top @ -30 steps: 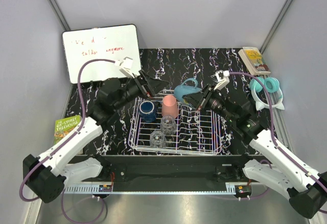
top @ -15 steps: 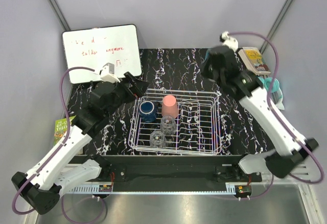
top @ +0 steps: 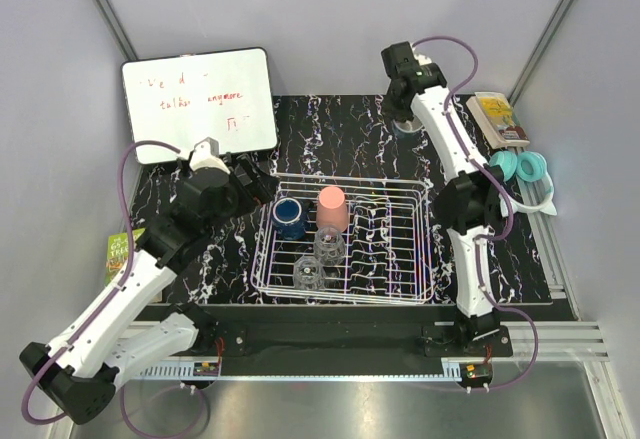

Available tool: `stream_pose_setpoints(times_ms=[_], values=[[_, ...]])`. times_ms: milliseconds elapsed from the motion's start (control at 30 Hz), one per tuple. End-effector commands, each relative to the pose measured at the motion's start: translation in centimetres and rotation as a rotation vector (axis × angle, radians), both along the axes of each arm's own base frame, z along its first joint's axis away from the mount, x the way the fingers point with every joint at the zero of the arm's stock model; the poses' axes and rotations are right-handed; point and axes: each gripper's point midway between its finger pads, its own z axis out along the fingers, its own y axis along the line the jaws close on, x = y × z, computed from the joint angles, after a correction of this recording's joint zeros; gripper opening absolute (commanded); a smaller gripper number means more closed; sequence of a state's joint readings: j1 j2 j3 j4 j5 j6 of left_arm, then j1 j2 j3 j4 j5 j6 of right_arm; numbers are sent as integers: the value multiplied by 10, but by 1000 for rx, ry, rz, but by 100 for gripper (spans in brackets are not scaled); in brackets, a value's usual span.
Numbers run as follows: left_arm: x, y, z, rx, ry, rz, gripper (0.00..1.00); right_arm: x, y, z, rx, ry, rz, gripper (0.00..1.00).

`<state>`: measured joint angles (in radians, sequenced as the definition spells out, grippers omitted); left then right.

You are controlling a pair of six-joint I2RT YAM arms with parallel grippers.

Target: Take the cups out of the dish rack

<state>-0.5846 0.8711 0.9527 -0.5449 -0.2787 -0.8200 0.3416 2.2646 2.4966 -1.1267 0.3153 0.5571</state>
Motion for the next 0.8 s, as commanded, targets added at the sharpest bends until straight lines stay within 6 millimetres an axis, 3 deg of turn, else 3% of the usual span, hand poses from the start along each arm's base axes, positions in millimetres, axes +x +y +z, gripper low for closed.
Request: stream_pose_setpoints(times_ms=[0,433,667,767], values=[[1,6,-4,17,-5,27,99,0,0,20,59,-16,16,0],[4,-11,-46,40,139,-15,99,8,-12,-53,193,172,-80,0],[6,-8,-48,60,140,-5,99,13,-19,-98,131,242,-90,0],[6,-6,-49,66,138,2,99,15,-21,-108,115,255,-91,0]])
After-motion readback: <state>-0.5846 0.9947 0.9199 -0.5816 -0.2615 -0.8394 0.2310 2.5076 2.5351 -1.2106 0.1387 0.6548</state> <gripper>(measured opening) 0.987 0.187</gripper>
